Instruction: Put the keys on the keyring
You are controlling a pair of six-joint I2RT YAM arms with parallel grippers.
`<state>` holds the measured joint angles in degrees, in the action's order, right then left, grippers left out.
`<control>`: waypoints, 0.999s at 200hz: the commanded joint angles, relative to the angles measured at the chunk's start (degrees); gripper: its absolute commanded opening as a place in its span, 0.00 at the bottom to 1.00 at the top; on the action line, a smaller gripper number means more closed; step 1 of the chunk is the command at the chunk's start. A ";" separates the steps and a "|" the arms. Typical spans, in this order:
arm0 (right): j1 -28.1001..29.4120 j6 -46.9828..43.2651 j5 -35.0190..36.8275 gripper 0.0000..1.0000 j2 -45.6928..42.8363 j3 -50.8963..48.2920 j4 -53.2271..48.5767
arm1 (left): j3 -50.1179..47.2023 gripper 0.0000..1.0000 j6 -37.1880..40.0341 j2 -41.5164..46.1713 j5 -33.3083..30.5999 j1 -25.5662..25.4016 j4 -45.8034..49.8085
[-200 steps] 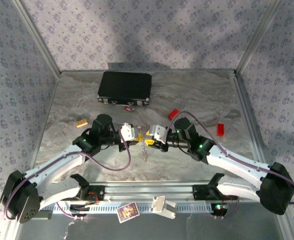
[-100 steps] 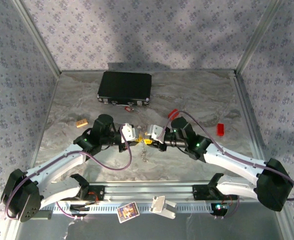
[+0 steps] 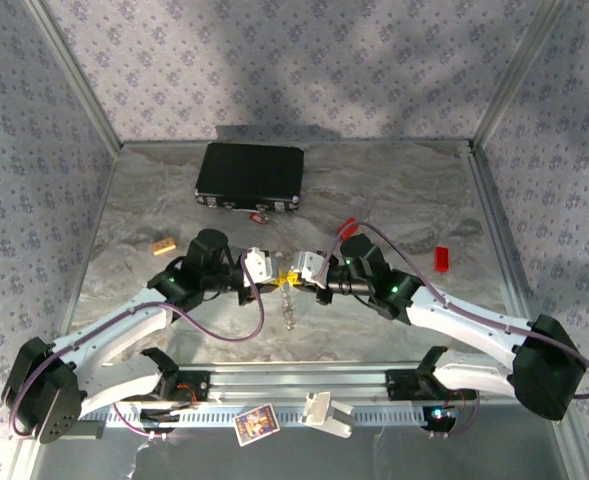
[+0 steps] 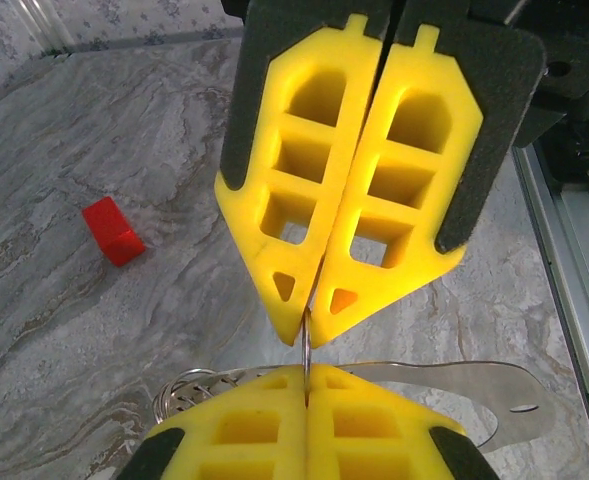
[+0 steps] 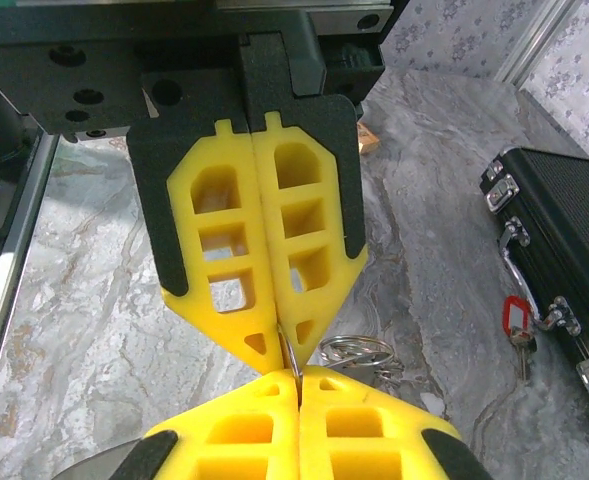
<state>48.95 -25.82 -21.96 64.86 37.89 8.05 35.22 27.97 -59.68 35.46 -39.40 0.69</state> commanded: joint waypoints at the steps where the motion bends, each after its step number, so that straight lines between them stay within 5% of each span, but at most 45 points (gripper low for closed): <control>1: 0.10 -0.32 -0.83 0.00 0.61 2.36 -0.50 | 2.97 0.00 -0.10 0.70 2.72 -0.61 -1.19; 62: 0.01 0.85 -4.05 0.00 0.78 1.88 1.34 | 3.18 0.10 -1.07 -0.26 2.64 -0.76 -1.74; 132: -0.32 1.81 -3.06 0.00 0.44 1.24 2.00 | 3.62 0.00 -0.63 -0.22 2.35 -0.94 -1.57; 152: -2.15 4.70 -0.47 0.30 -2.32 -0.80 3.55 | 3.53 0.00 -0.95 0.26 1.20 -0.91 -1.86; 179: -7.14 13.83 5.19 0.40 -8.66 -4.98 3.91 | 3.10 0.00 -2.02 0.53 -0.95 -1.20 -2.87; 200: -8.26 22.99 19.86 0.46 -12.53 -7.14 -0.91 | 2.69 0.00 -4.00 0.35 -3.16 -1.54 -4.00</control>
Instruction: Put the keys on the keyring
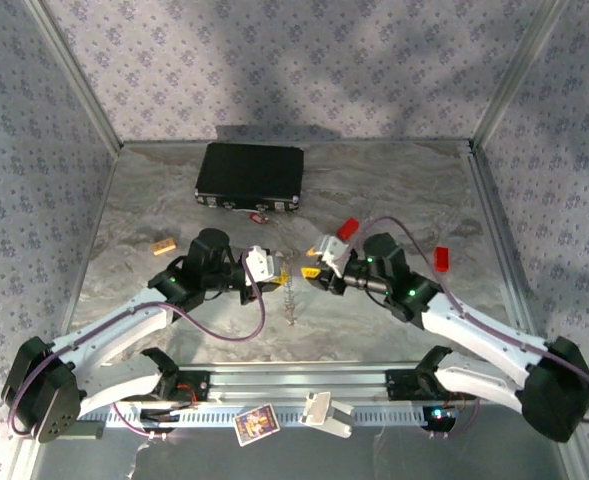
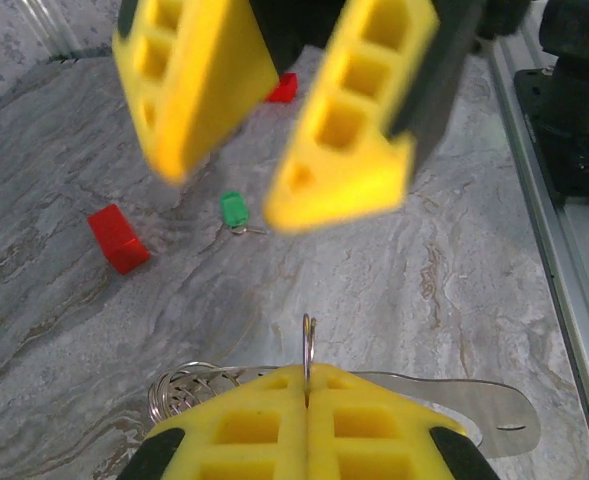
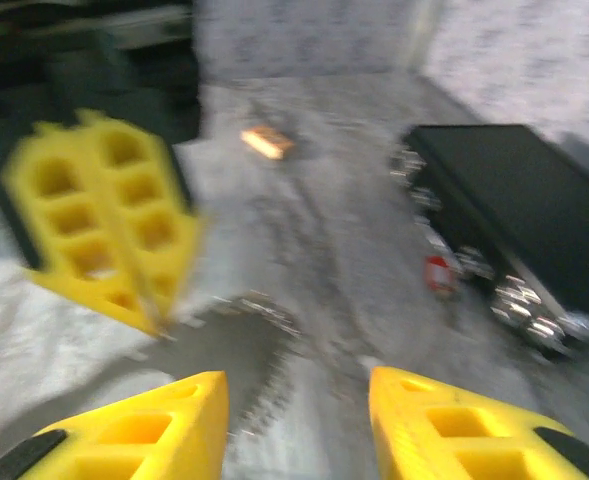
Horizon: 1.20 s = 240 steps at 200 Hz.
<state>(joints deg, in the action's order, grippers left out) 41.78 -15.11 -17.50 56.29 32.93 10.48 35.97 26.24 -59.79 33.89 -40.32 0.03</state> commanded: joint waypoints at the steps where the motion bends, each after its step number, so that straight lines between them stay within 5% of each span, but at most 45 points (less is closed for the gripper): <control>1: -1.13 12.55 16.45 0.46 -4.07 -2.17 -3.79 | 1.97 0.00 -2.39 0.46 -1.70 -0.59 -3.40; 24: -2.73 34.20 33.09 0.44 -3.86 0.85 -22.01 | 2.13 0.00 -5.20 0.63 -3.99 -0.68 -4.29; 60: -10.88 46.88 32.45 0.37 0.46 5.27 -39.34 | 3.44 0.00 -10.34 1.30 -8.26 -0.72 -4.10; 145: -15.72 53.25 26.31 0.41 21.58 14.27 -38.91 | 2.53 0.00 -11.74 2.20 -7.62 -0.81 -3.71; 240: -15.06 67.69 24.70 0.36 30.47 14.45 -31.86 | 2.05 0.00 -11.82 2.70 -6.35 -1.52 -3.81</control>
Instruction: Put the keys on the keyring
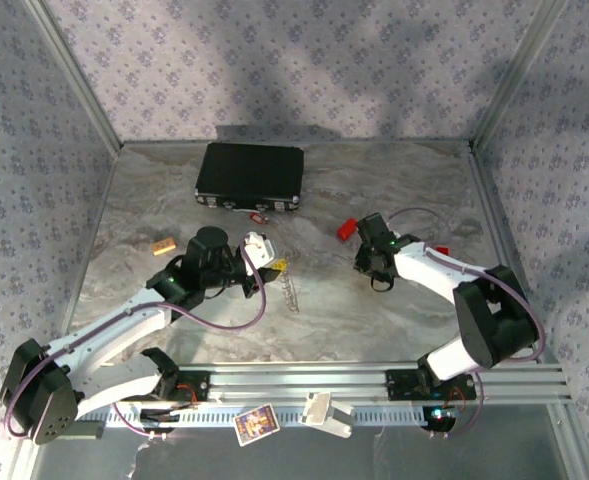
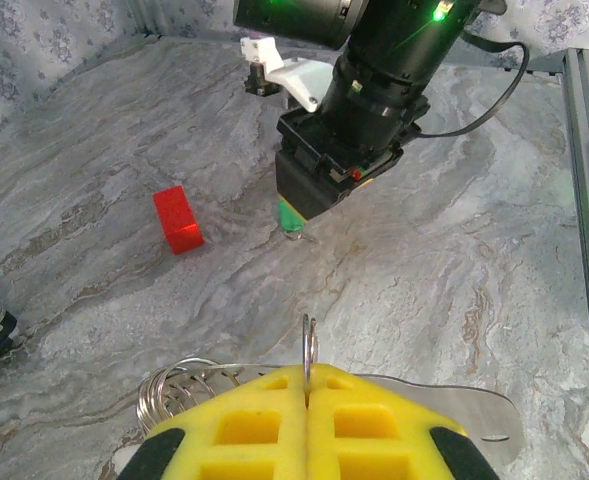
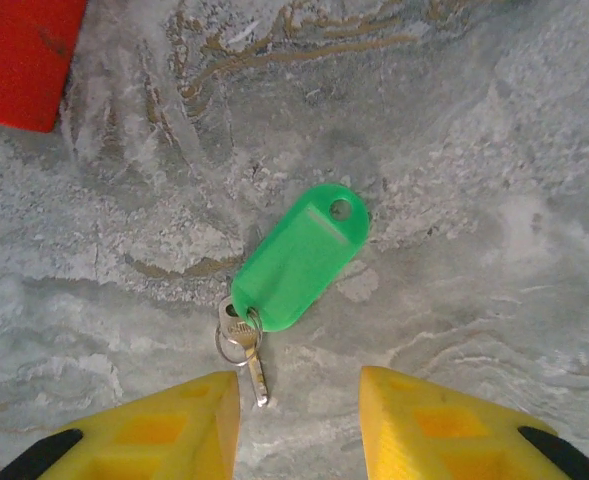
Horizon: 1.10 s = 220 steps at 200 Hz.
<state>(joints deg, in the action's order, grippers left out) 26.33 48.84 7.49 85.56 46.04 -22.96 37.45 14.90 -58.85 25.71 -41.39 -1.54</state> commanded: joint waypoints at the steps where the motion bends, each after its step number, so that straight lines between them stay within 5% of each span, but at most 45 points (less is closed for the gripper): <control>1: 0.44 3.73 -0.28 0.36 1.24 1.33 1.64 | 0.54 0.00 -0.48 1.79 1.81 -0.49 -2.24; 138: 1.14 4.94 -0.36 0.21 5.67 3.69 2.40 | 0.17 0.00 0.31 1.98 2.06 -0.80 -1.89; 220: 2.80 5.13 2.29 0.29 7.21 5.72 -1.79 | 0.25 0.00 0.67 1.90 2.33 -0.89 -1.69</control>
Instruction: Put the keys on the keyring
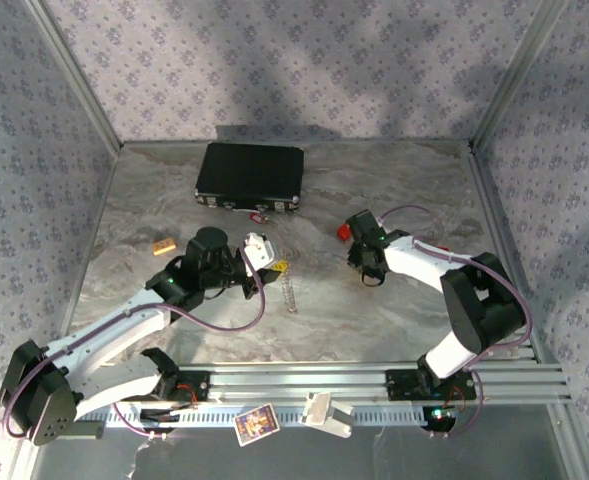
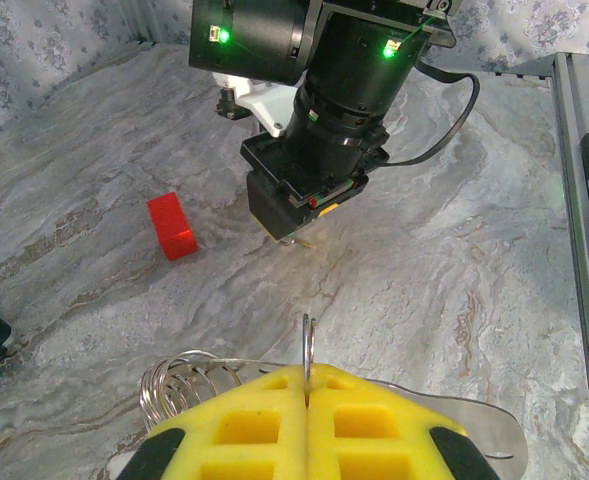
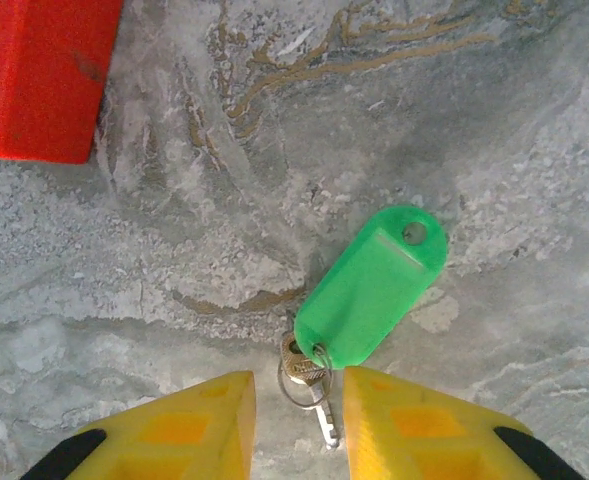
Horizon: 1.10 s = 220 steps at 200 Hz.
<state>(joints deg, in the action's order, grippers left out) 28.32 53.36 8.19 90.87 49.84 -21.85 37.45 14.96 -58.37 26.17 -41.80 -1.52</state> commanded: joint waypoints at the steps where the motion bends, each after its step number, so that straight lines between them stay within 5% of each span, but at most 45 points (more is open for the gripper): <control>1: 0.84 0.60 1.54 0.29 1.97 1.92 -2.88 | 0.21 0.00 0.60 1.42 1.87 -0.47 -1.68; 124: 4.06 -0.34 8.70 0.36 4.20 5.61 -9.19 | 0.28 0.00 0.95 1.46 1.98 -0.47 -1.18; 220: 3.66 -1.28 6.51 0.25 7.57 6.50 -7.23 | 0.34 0.00 0.91 1.59 2.48 -0.63 -0.96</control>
<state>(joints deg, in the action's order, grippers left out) 32.12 52.84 14.17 97.25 54.65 -28.25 37.45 15.14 -58.17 26.39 -41.82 -1.45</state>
